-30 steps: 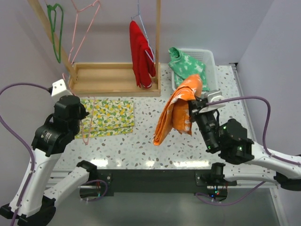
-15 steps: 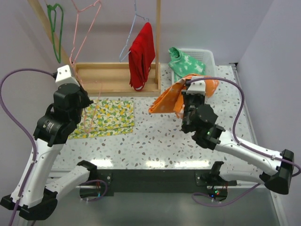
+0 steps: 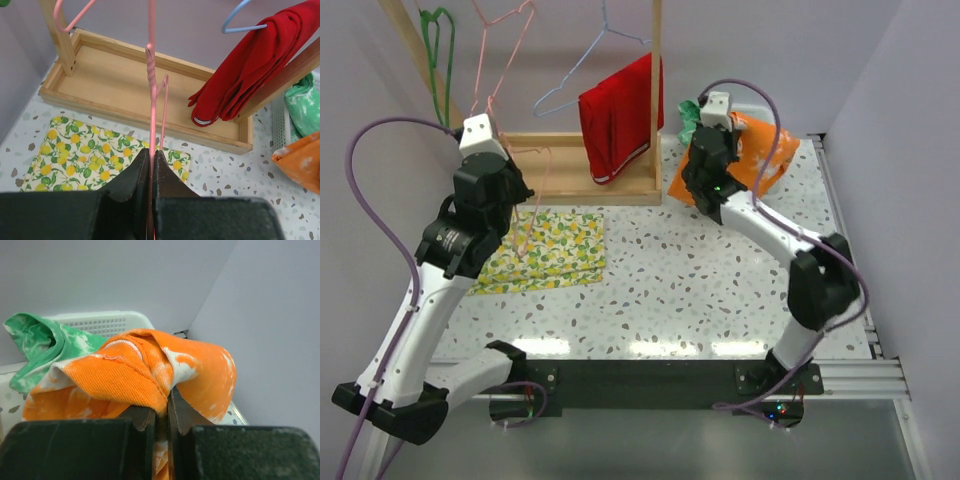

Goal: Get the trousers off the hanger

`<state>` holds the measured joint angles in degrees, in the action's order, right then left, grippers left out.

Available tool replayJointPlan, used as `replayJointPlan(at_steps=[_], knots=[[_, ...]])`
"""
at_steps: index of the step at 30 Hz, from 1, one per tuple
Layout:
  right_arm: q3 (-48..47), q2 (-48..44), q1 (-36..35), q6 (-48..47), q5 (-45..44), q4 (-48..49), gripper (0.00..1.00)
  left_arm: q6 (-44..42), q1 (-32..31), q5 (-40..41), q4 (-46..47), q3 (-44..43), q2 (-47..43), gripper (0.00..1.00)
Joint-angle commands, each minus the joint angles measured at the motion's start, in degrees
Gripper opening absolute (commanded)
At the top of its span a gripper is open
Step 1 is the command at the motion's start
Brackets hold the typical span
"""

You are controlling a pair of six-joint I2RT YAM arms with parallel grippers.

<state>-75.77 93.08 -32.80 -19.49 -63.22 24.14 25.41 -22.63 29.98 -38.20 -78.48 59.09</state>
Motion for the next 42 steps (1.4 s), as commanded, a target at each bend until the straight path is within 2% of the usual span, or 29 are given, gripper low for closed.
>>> replayJointPlan(at_steps=[1, 2, 4, 6, 7, 16, 22, 26, 29, 32, 33, 34, 36, 39, 42], knots=[[-14.8, 13.2, 2.4, 2.3, 1.4, 6.3, 0.0, -1.8, -0.1, -0.7, 4.4, -2.8, 0.2, 0.0], [-17.4, 19.6, 3.0, 0.0, 0.9, 7.7, 0.0, -2.0, -0.1, -0.8, 4.4, -3.2, 0.4, 0.0], [-24.6, 25.2, 3.6, -2.0, -0.9, 9.4, 0.0, -2.0, -0.1, -1.5, 3.6, -3.9, 1.7, 0.0], [-30.2, 31.4, 5.0, -1.6, -2.0, 6.7, 0.0, -2.0, -0.2, -2.0, 3.0, -4.7, 2.6, 0.0], [-35.2, 32.9, 5.5, -1.0, -3.0, 5.5, 0.0, -2.2, -0.1, -2.3, 3.0, -4.8, 3.3, 0.0], [-53.3, 43.0, 12.3, 5.3, -0.4, -5.6, 0.0, -3.5, -0.1, -2.8, 4.4, -4.8, 6.5, 0.0], [-59.9, 48.1, 14.3, 5.5, 5.3, -7.7, 0.0, -4.1, -0.1, -3.5, 5.6, -5.3, 9.1, 0.0], [-59.3, 50.4, 14.3, 8.1, 10.5, -10.6, 0.0, -4.7, -0.1, -4.0, 6.6, -6.4, 11.1, 0.0], [-55.3, 50.1, 14.3, 11.6, 13.6, -11.8, 0.01, -5.2, -0.1, -4.5, 7.4, -7.0, 12.8, 0.0], [-51.9, 49.6, 14.3, 14.4, 17.1, -13.2, 0.16, -6.6, -0.1, -4.7, 9.2, -7.0, 13.6, 0.0], [-51.7, 49.6, 14.3, 15.0, 17.9, -13.9, 0.25, -7.0, -0.1, -4.4, 10.2, -7.0, 13.8, 0.0], [-52.0, 49.6, 14.2, 15.6, 18.7, -14.7, 0.45, -8.4, -0.1, -4.3, 10.9, -7.1, 14.4, 0.0], [-52.3, 49.0, 14.0, 16.9, 21.2, -16.9, 0.57, -9.8, -0.1, -3.3, 12.3, -7.5, 15.2, 0.0], [-51.6, 45.7, 12.3, 17.6, 20.9, -19.0, 0.63, -12.7, -0.1, -1.9, 14.2, -8.8, 17.5, 0.0], [-45.8, 39.0, 9.0, 17.0, 18.8, -18.1, 0.67, -14.8, -0.1, 0.1, 15.3, -11.3, 19.8, 0.0]])
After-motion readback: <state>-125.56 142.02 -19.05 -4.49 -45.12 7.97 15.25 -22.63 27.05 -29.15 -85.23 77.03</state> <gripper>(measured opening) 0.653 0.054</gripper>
